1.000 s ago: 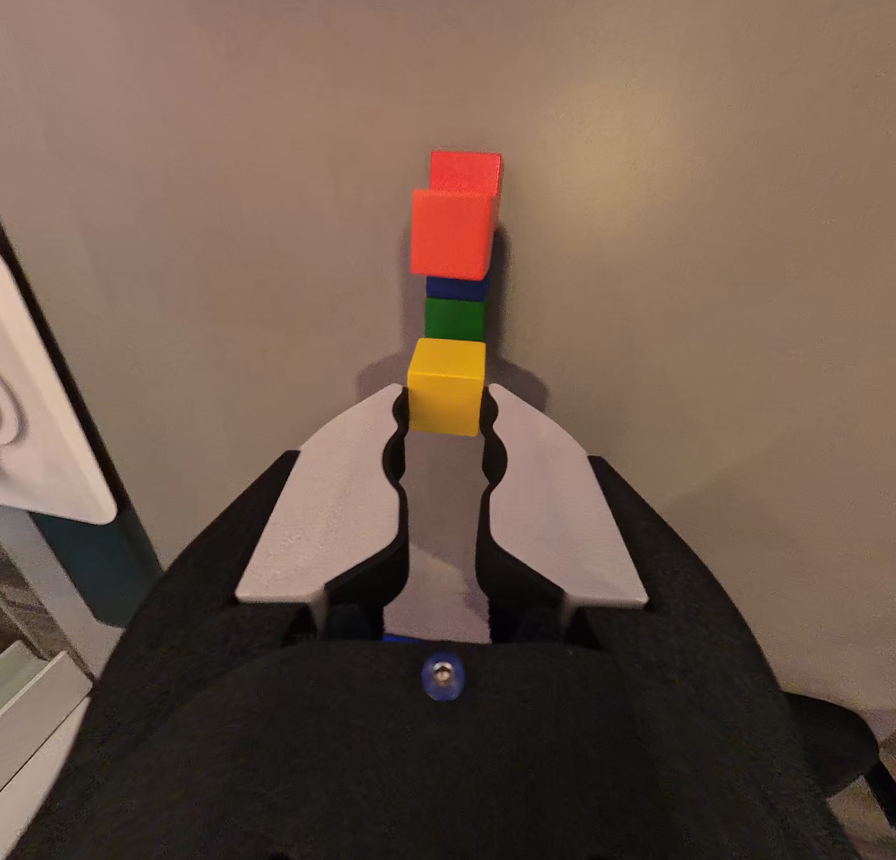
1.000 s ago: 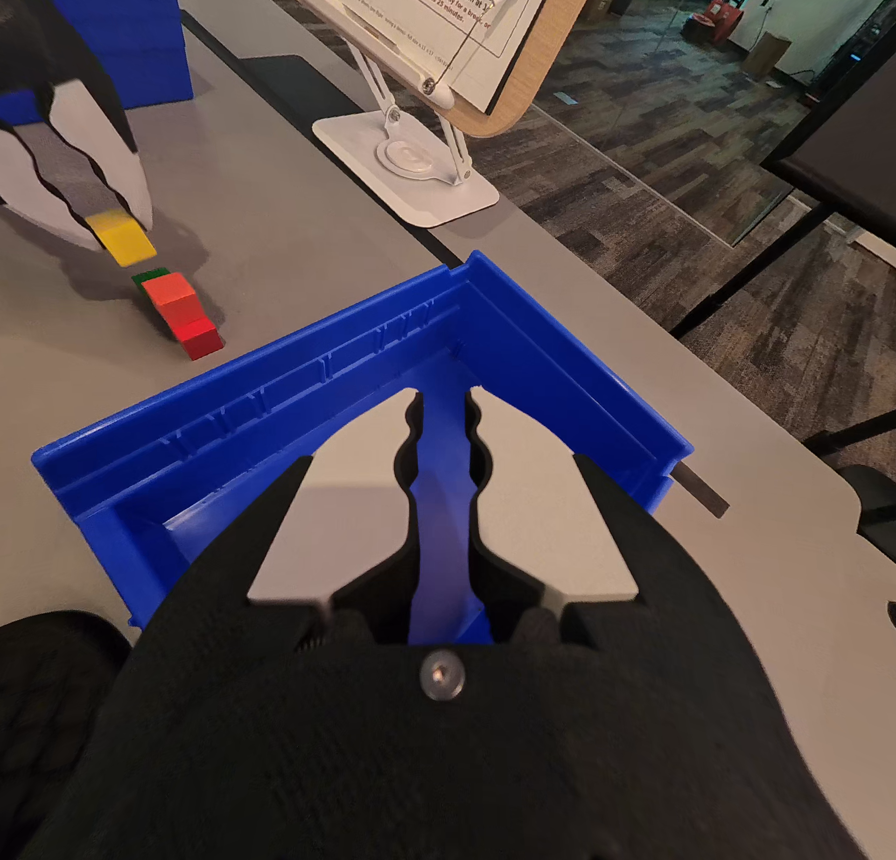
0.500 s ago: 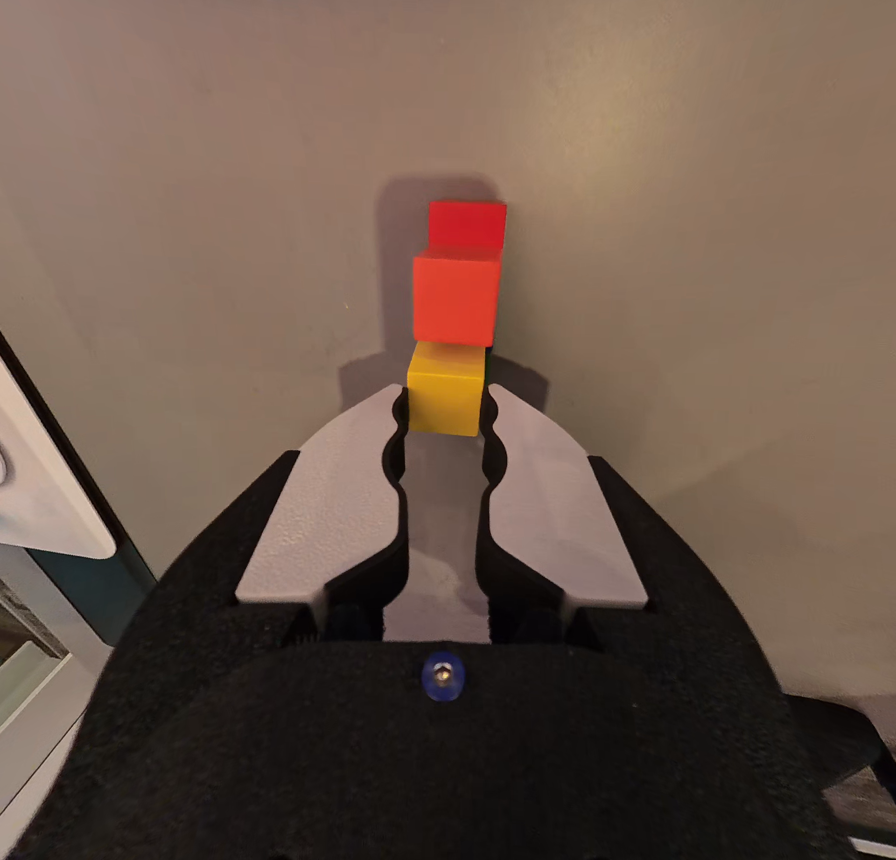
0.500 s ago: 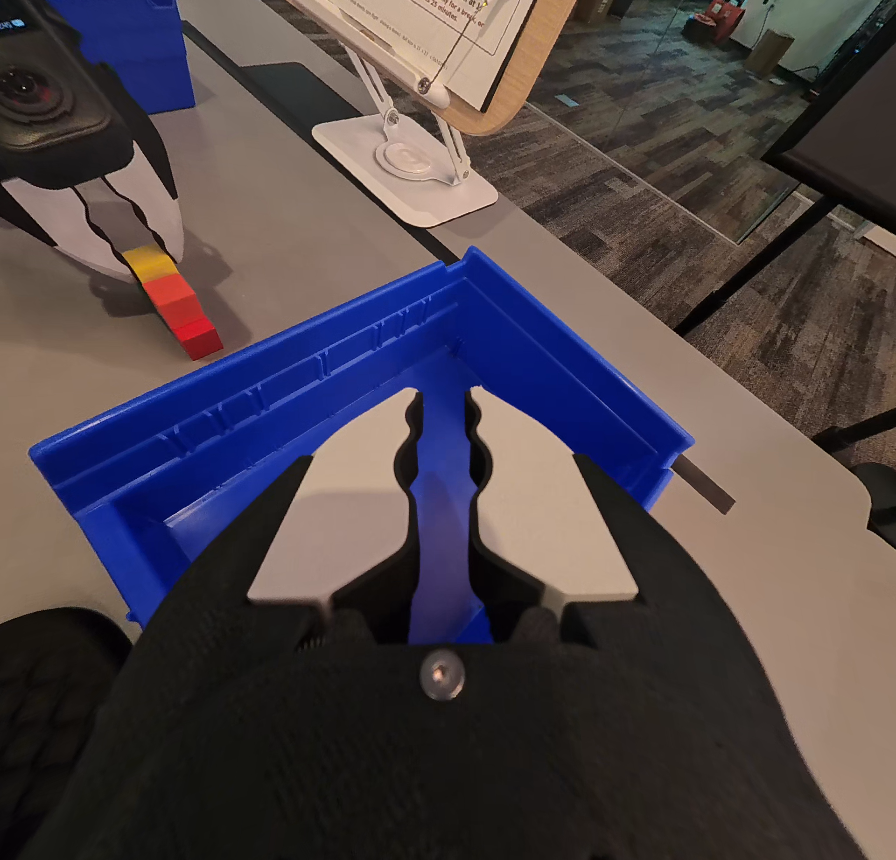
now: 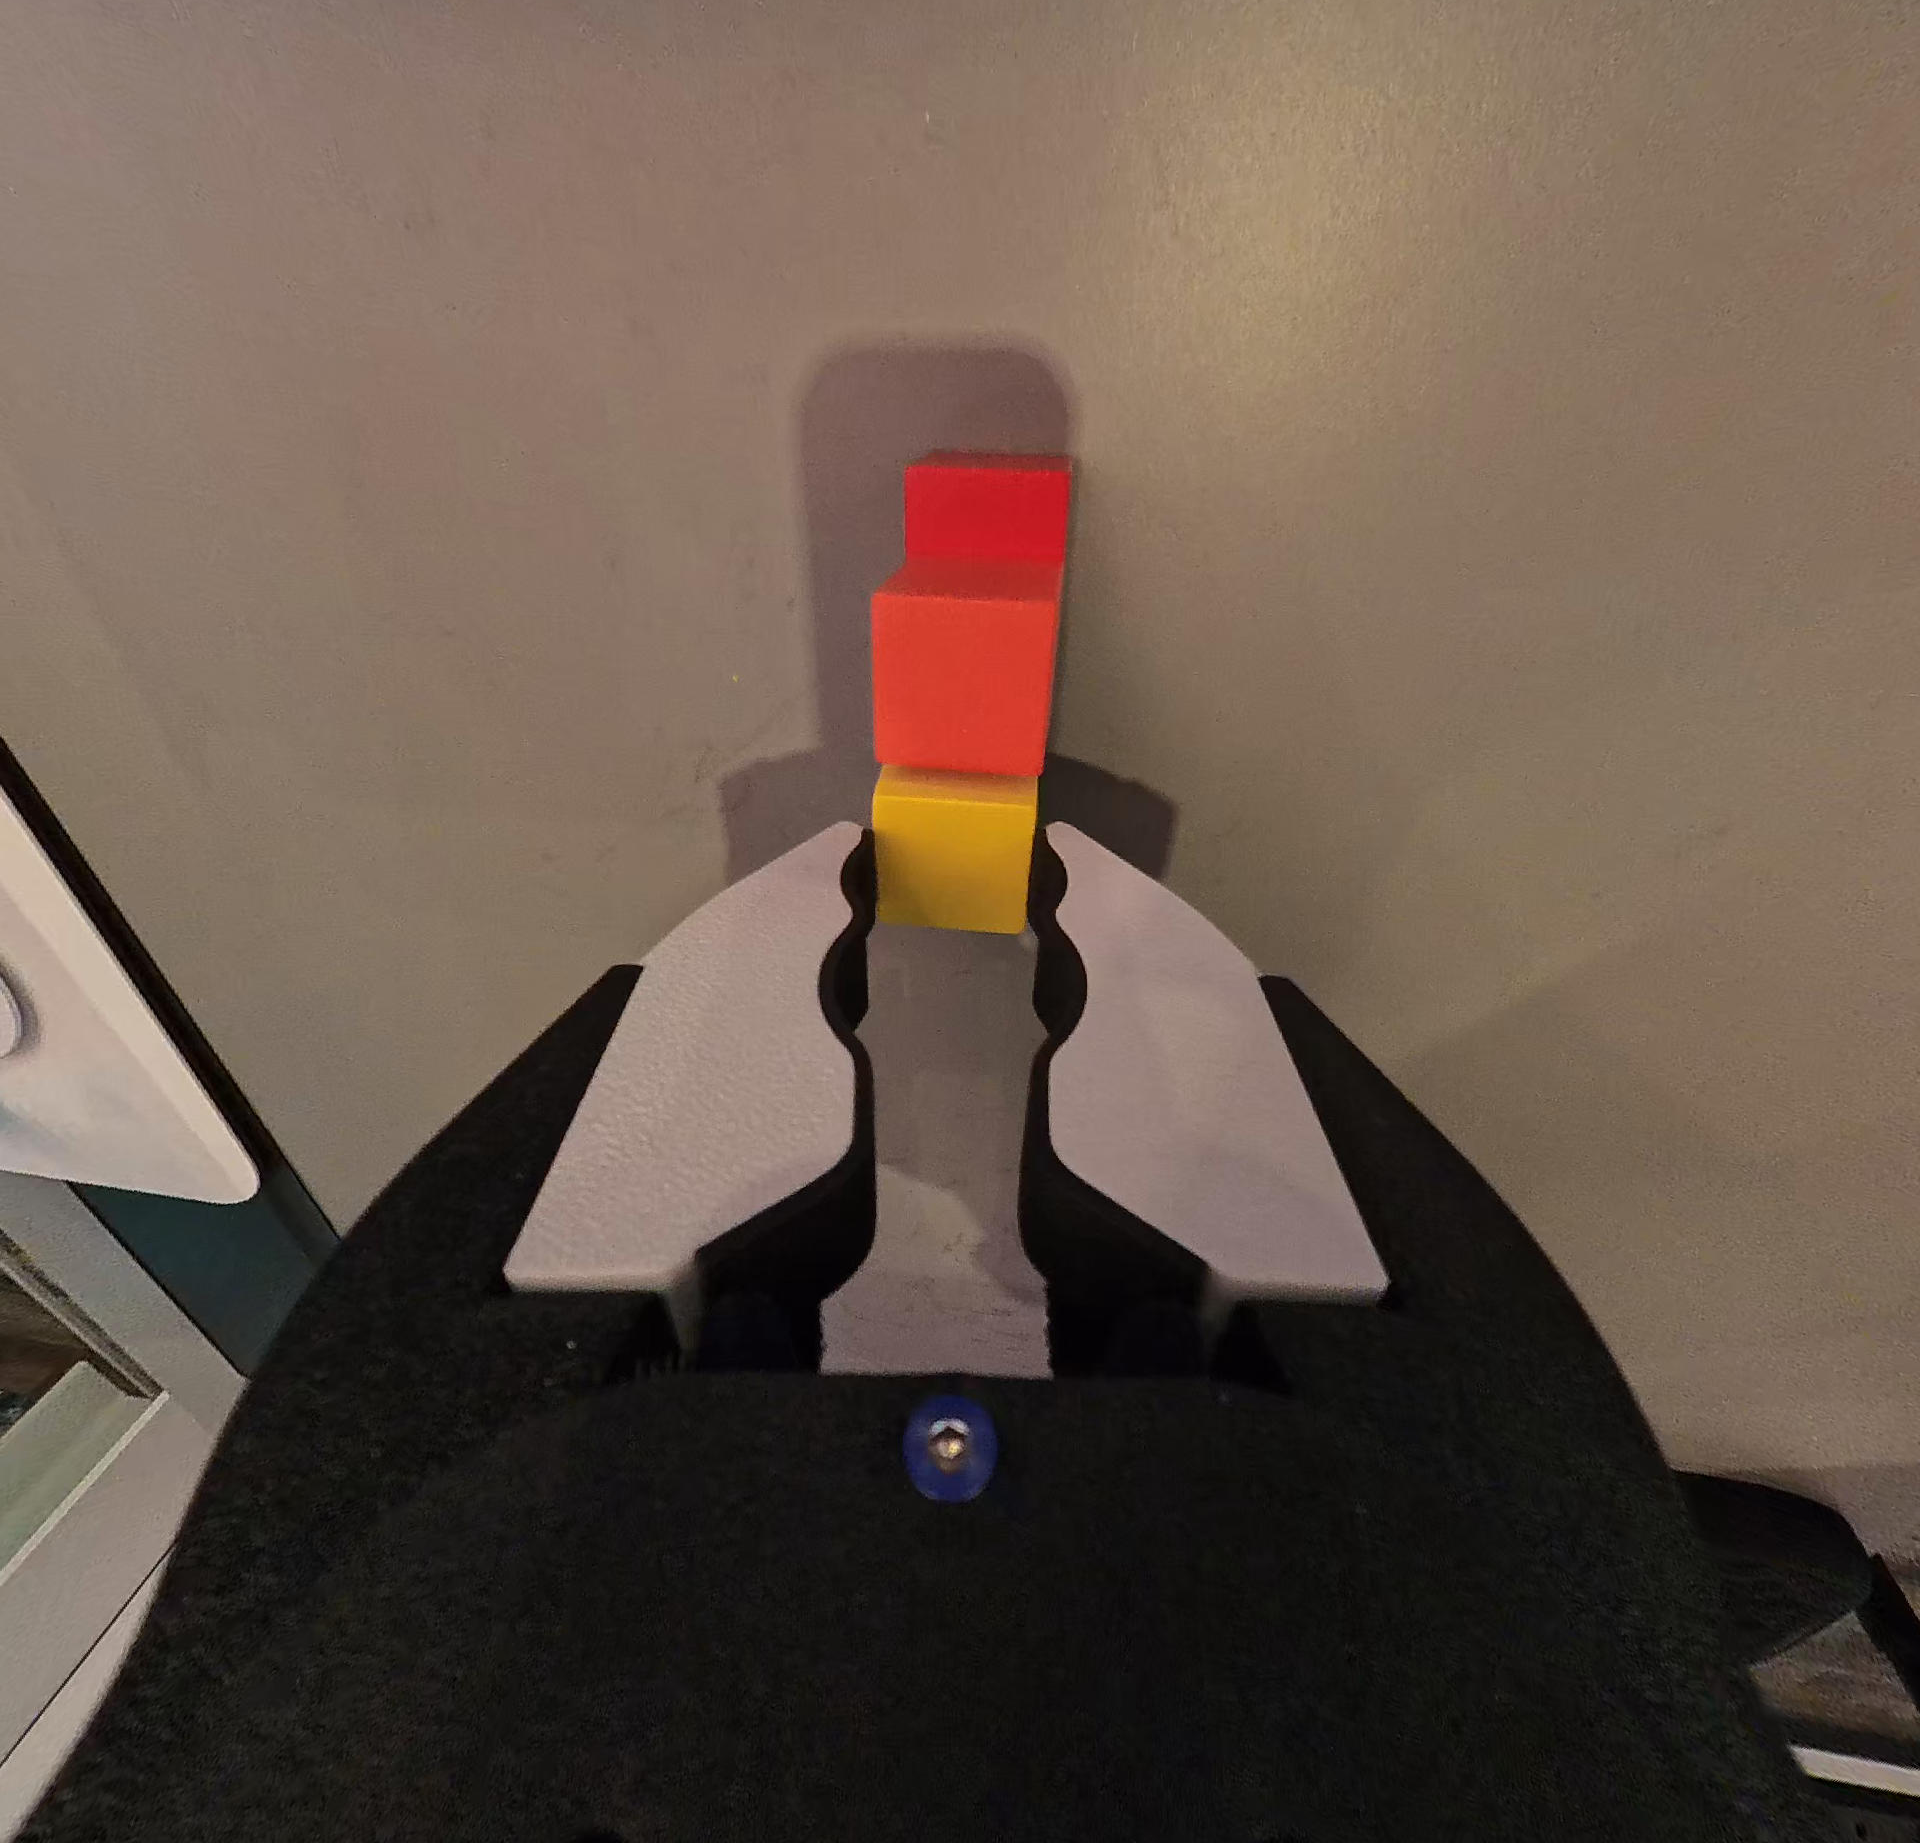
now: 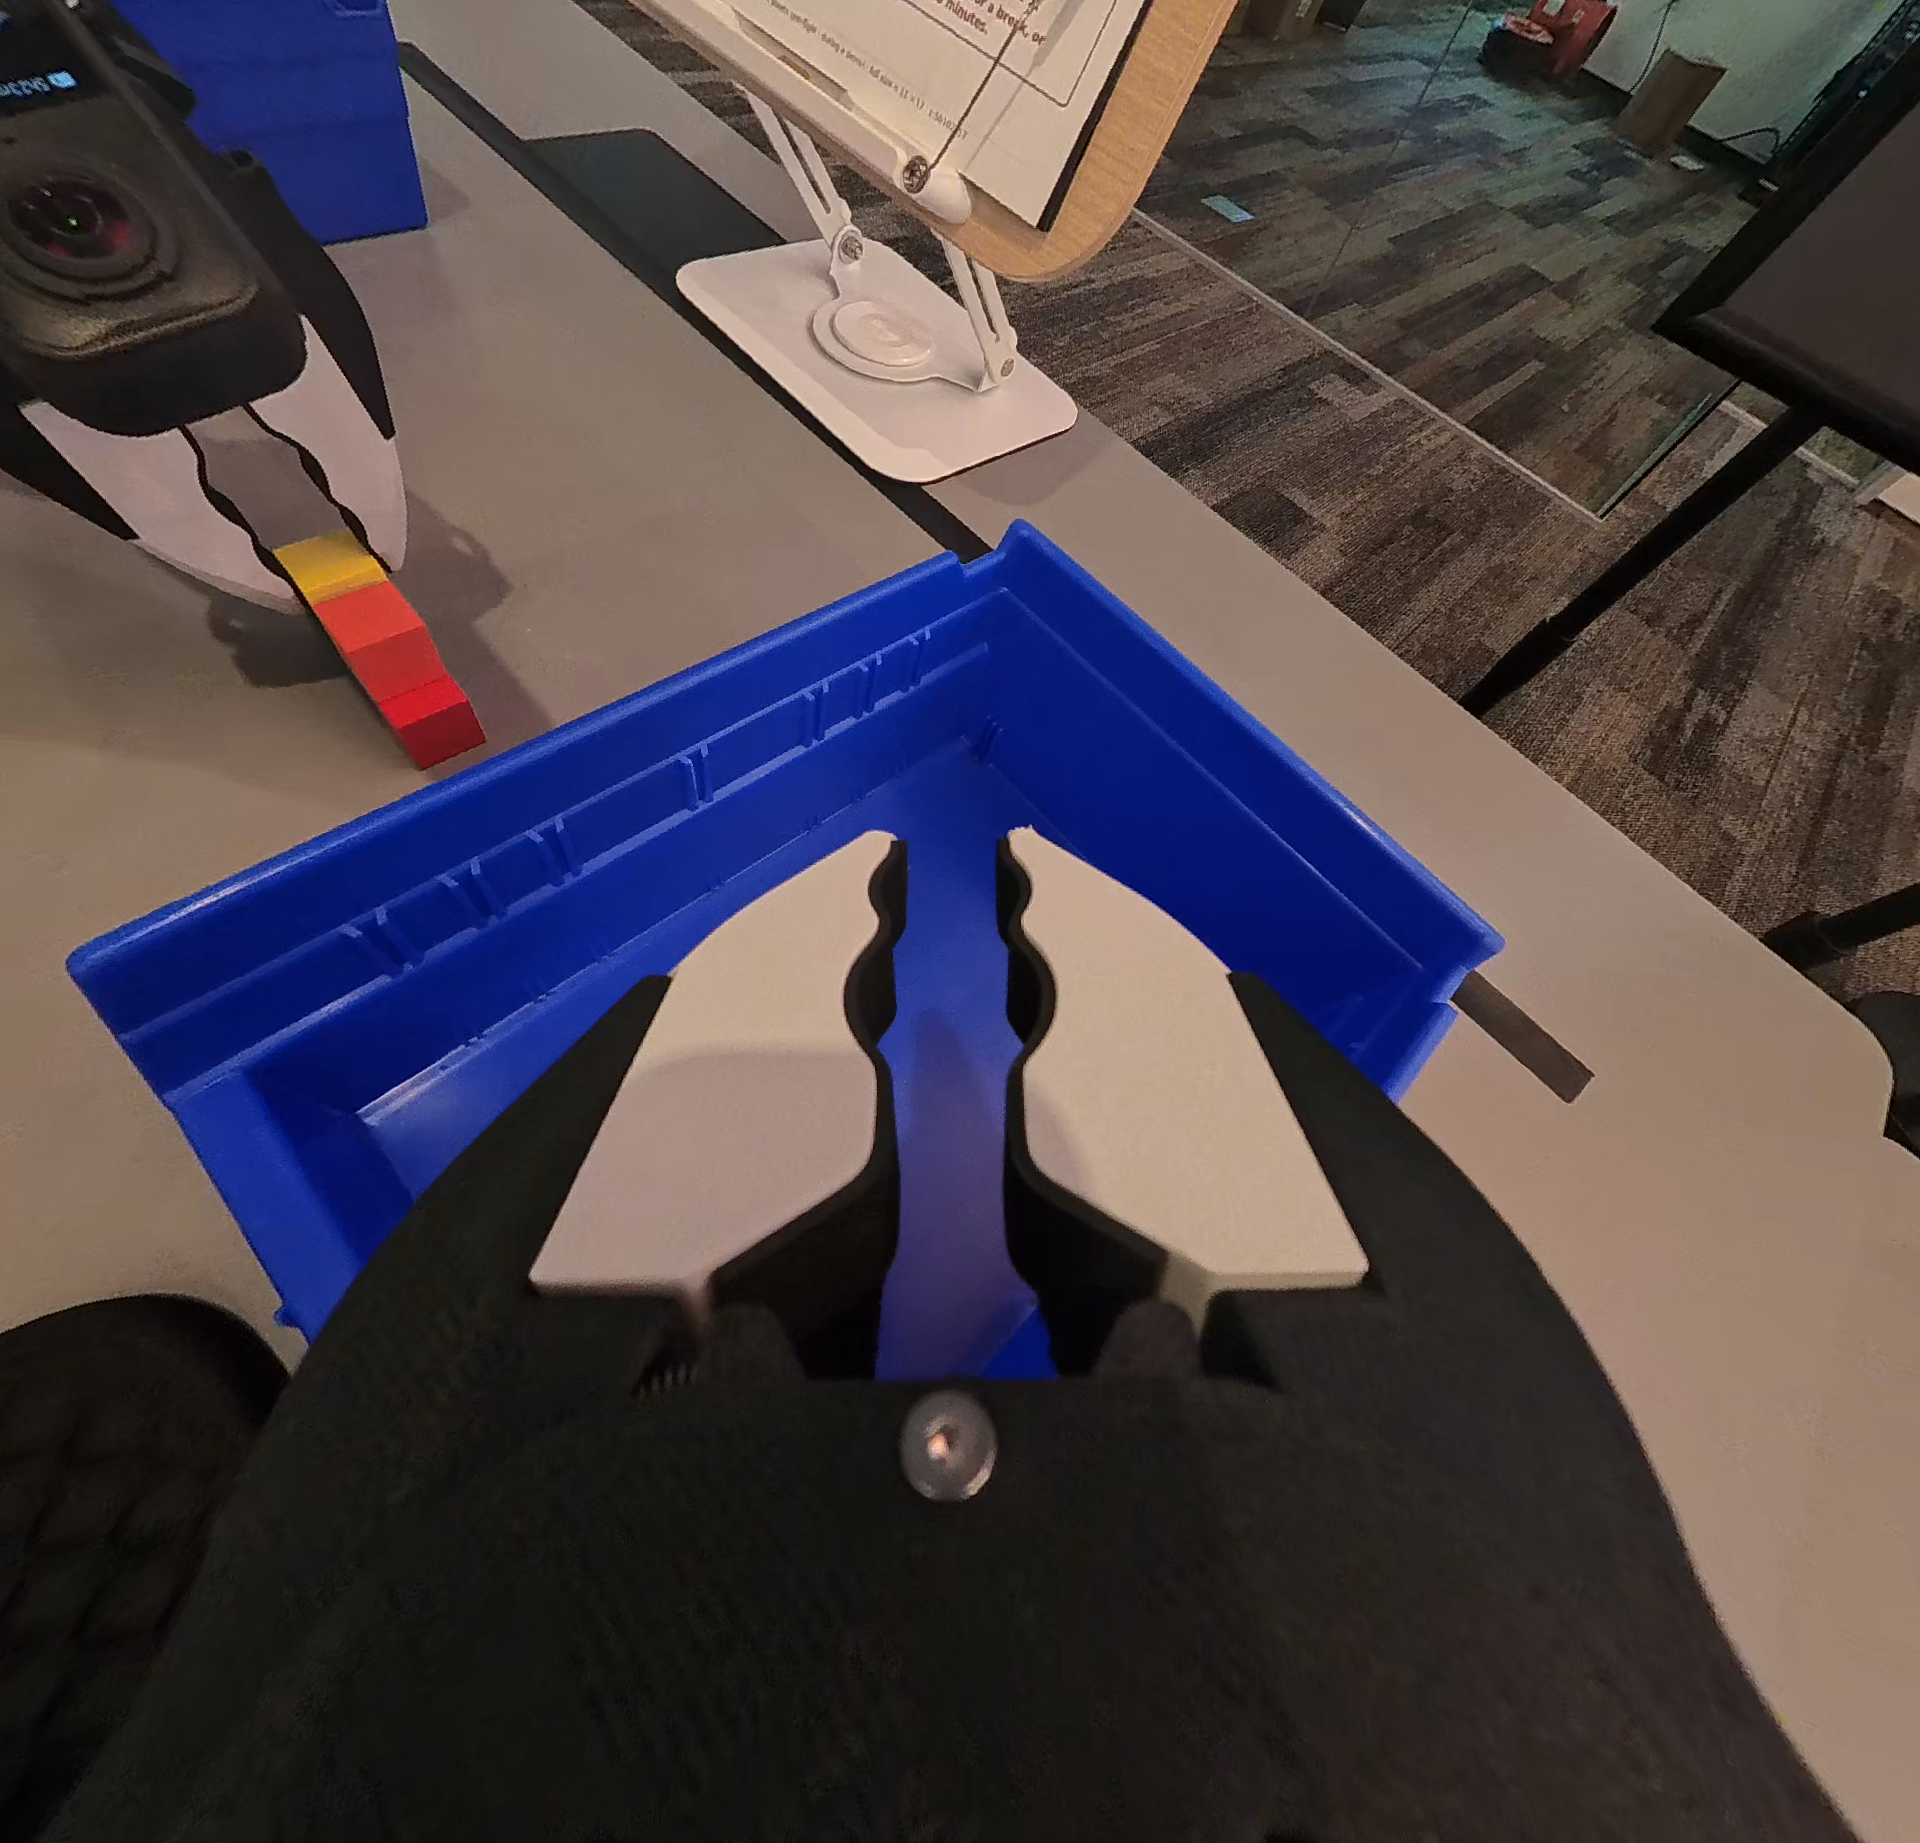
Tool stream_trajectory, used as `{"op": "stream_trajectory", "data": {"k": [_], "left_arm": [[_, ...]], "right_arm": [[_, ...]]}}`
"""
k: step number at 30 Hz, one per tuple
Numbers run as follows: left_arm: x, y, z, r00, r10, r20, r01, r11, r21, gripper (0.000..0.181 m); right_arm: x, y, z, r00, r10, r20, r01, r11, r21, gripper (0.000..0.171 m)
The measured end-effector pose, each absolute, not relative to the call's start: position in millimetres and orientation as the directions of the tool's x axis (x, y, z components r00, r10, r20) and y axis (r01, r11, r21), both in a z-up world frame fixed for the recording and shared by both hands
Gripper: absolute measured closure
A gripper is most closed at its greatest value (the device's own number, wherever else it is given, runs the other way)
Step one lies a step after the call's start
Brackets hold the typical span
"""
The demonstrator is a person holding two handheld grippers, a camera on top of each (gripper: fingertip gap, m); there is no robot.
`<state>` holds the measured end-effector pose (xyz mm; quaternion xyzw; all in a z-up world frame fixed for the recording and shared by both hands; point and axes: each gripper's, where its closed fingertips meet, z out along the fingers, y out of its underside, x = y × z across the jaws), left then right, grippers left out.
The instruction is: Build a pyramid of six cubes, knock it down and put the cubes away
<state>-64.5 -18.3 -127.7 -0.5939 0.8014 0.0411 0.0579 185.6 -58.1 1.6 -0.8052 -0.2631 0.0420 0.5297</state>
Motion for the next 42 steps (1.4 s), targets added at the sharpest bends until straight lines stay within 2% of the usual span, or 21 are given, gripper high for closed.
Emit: {"op": "stream_trajectory", "data": {"k": [17, 22, 26, 29, 33, 37, 39, 42], "left_arm": [[-61, -20, -129, -0.283, -0.95, -0.133, -0.959, 0.284, 0.013, 0.153], [-62, -18, -129, -0.276, -0.949, -0.15, -0.961, 0.277, 0.017, 0.14], [-62, -18, -118, -0.257, -0.954, -0.155, -0.964, 0.264, -0.024, 0.135], [-67, -16, -94, -0.22, -0.96, -0.174, -0.965, 0.24, -0.104, 0.136], [-93, 12, -29, -0.039, -0.956, -0.289, -0.943, 0.131, -0.307, 0.139], [-184, 75, 41, 0.3, -0.849, -0.435, -0.87, -0.057, -0.489, 0.135], [-244, 97, 47, 0.417, -0.807, -0.418, -0.843, -0.171, -0.511, 0.135], [-320, 132, 26, 0.504, -0.755, -0.42, -0.831, -0.291, -0.473, 0.135]], "right_arm": [[186, -57, -1, 0.858, 0.473, 0.202, 0.376, -0.308, -0.874, 0.154], [185, -57, -3, 0.856, 0.476, 0.201, 0.379, -0.313, -0.871, 0.154], [185, -57, -4, 0.855, 0.479, 0.198, 0.379, -0.316, -0.87, 0.154], [185, -58, -5, 0.856, 0.479, 0.196, 0.377, -0.317, -0.87, 0.154], [187, -60, -1, 0.86, 0.472, 0.194, 0.366, -0.304, -0.88, 0.154], [185, -63, 5, 0.86, 0.469, 0.202, 0.363, -0.285, -0.887, 0.154], [181, -63, 10, 0.855, 0.476, 0.206, 0.361, -0.263, -0.895, 0.154], [171, -61, 18, 0.844, 0.496, 0.206, 0.355, -0.228, -0.907, 0.154]]}}
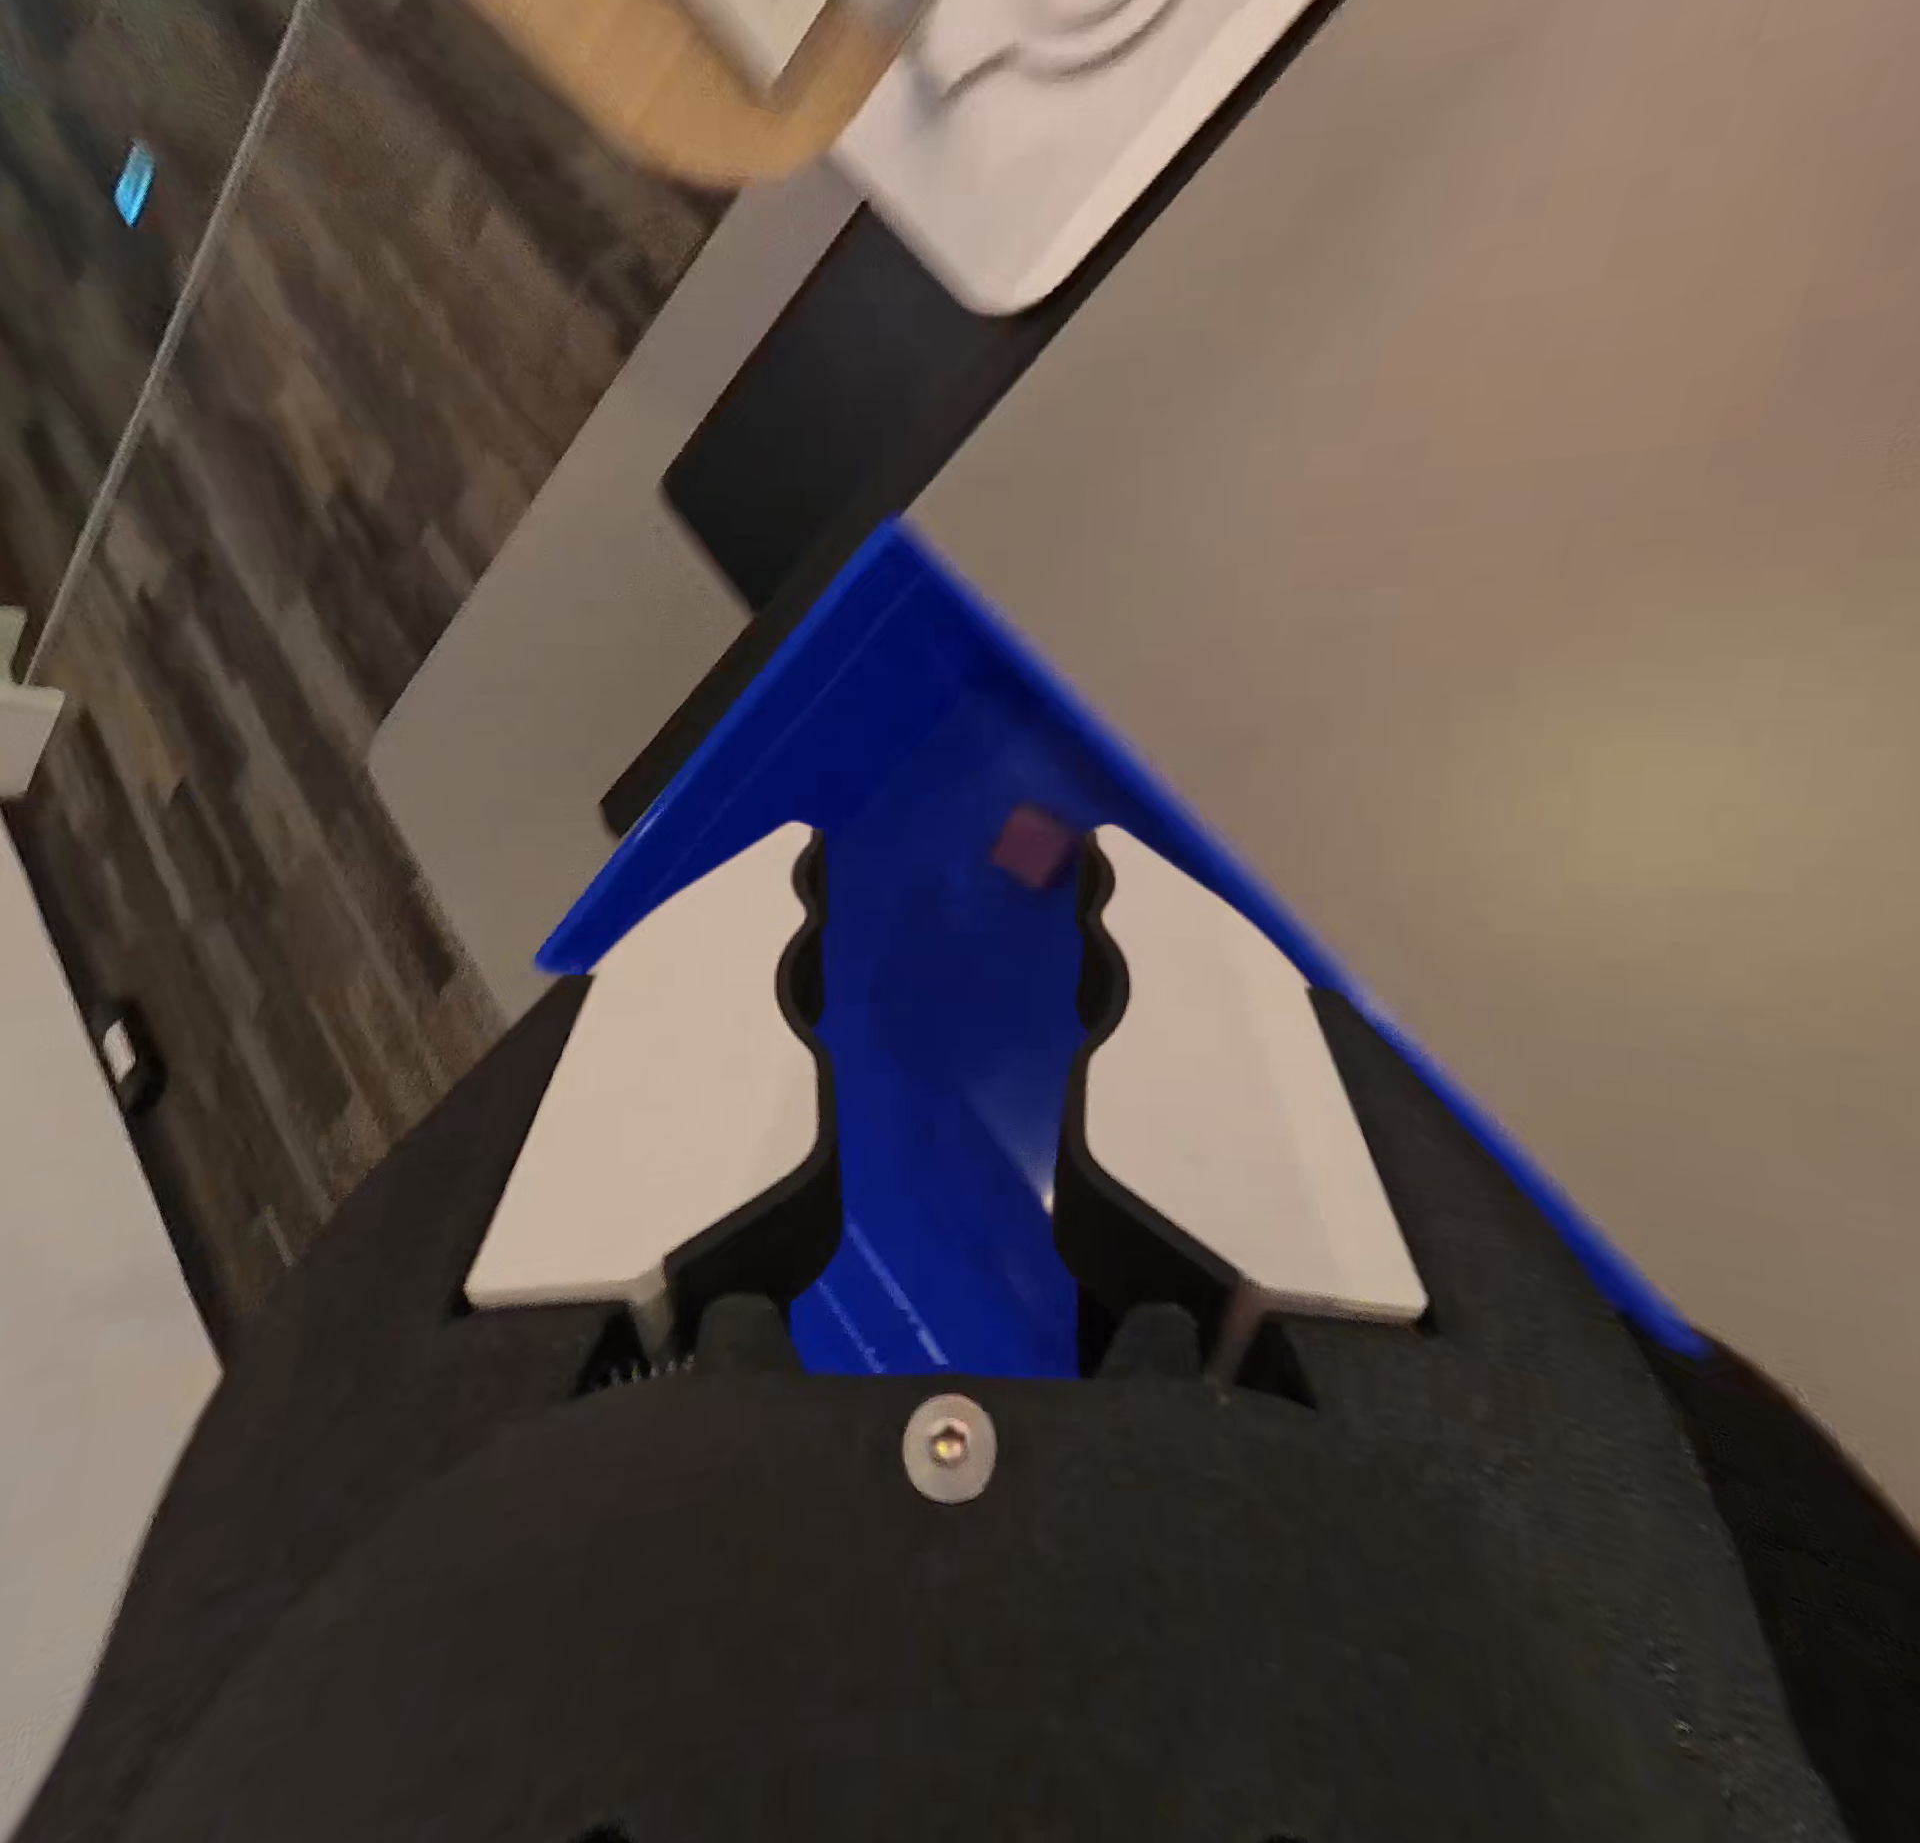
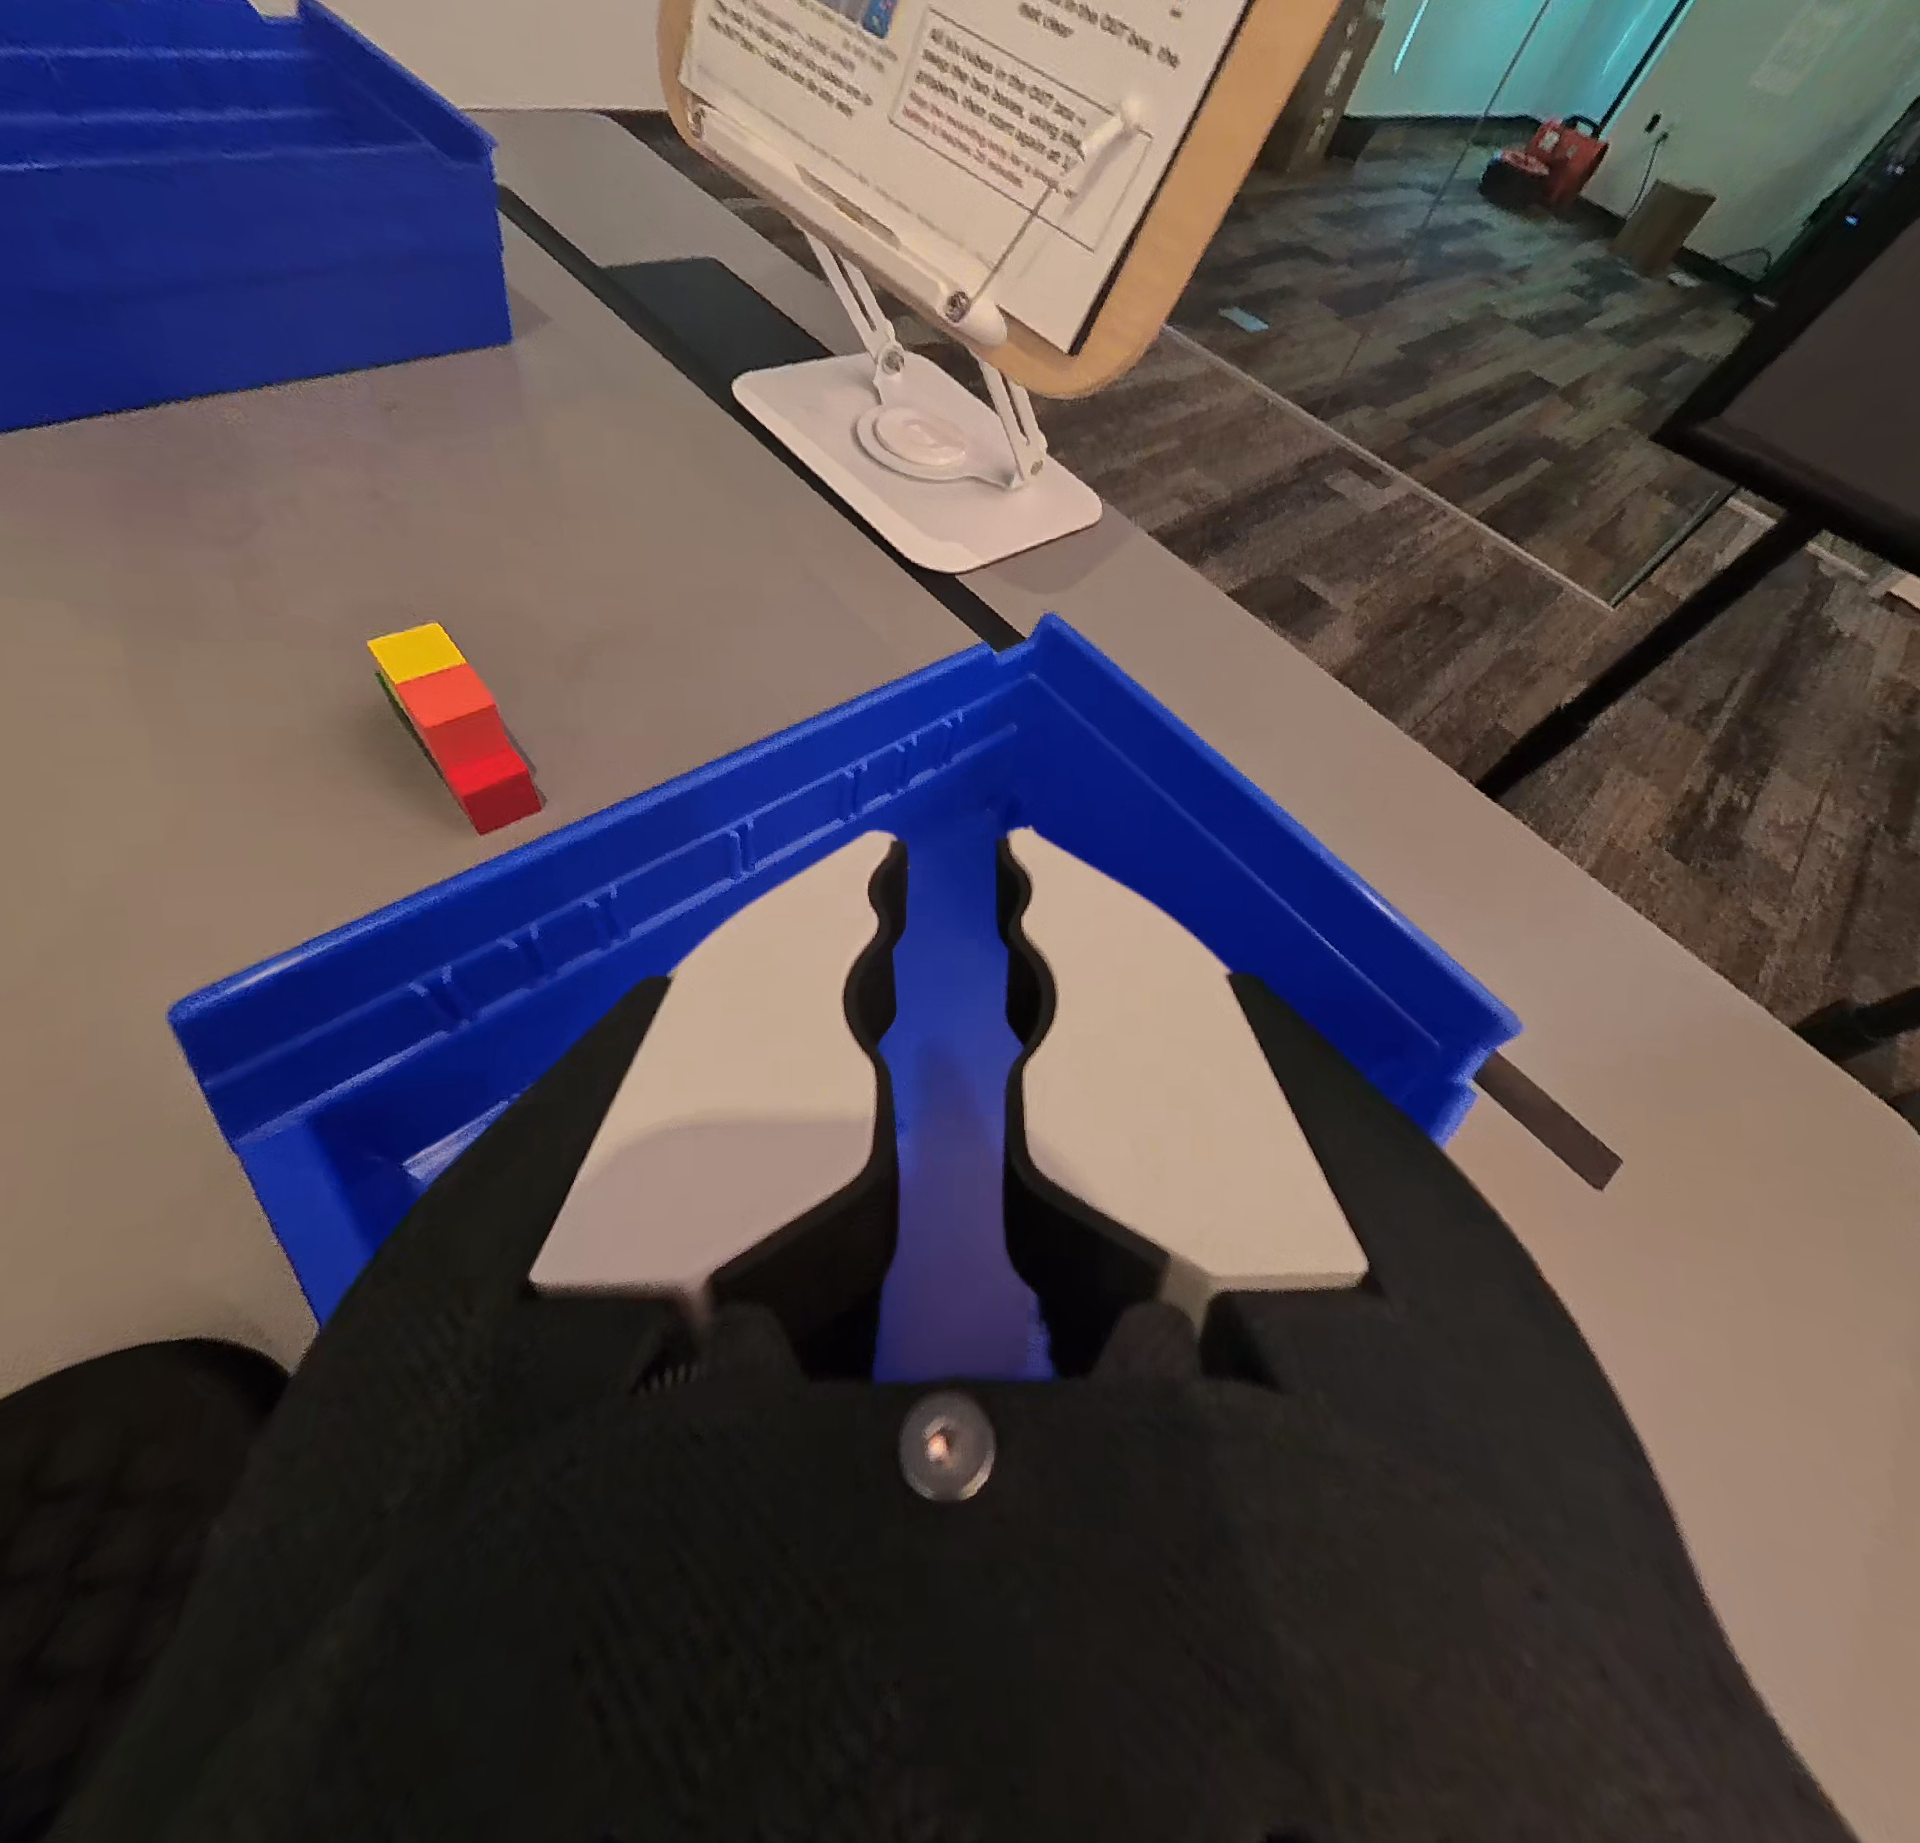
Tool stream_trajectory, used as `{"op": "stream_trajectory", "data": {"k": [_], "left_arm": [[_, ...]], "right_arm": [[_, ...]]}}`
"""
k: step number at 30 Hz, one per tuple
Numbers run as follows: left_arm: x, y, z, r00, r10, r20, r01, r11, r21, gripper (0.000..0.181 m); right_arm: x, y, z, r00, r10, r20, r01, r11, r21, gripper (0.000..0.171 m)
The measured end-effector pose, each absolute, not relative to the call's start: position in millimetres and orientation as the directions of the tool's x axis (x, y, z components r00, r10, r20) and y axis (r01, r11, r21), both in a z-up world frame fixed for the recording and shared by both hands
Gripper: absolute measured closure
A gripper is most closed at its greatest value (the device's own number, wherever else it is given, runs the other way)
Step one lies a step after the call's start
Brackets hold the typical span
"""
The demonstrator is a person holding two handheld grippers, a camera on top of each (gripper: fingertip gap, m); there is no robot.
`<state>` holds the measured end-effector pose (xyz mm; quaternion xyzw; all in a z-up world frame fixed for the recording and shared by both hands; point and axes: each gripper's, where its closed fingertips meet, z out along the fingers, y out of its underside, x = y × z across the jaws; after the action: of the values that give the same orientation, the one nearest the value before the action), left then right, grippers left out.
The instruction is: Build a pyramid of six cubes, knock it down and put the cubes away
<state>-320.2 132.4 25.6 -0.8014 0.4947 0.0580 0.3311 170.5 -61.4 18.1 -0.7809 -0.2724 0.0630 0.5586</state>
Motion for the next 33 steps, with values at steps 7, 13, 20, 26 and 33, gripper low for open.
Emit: {"op": "stream_trajectory", "data": {"k": [7, 13, 20, 26, 33], "left_arm": [[-349, 150, -83, 0.324, -0.899, -0.295, -0.901, -0.198, -0.386, 0.133], [-333, 164, -124, 0.296, -0.932, -0.208, -0.893, -0.193, -0.407, 0.134], [-339, 168, -147, 0.285, -0.948, -0.144, -0.92, -0.228, -0.318, 0.149], [-341, 169, -114, 0.324, -0.931, -0.167, -0.886, -0.237, -0.399, 0.153], [-331, 165, 29, 0.47, -0.783, -0.408, -0.789, -0.166, -0.591, 0.153]], "right_arm": [[158, -58, 17, 0.825, 0.524, 0.212, 0.377, -0.232, -0.897, 0.154], [157, -57, 14, 0.832, 0.525, 0.18, 0.347, -0.239, -0.907, 0.154], [158, -55, 2, 0.834, 0.525, 0.169, 0.358, -0.282, -0.89, 0.154], [161, -54, 4, 0.835, 0.524, 0.169, 0.353, -0.275, -0.894, 0.154], [165, -56, 11, 0.845, 0.507, 0.172, 0.335, -0.25, -0.909, 0.154]]}}
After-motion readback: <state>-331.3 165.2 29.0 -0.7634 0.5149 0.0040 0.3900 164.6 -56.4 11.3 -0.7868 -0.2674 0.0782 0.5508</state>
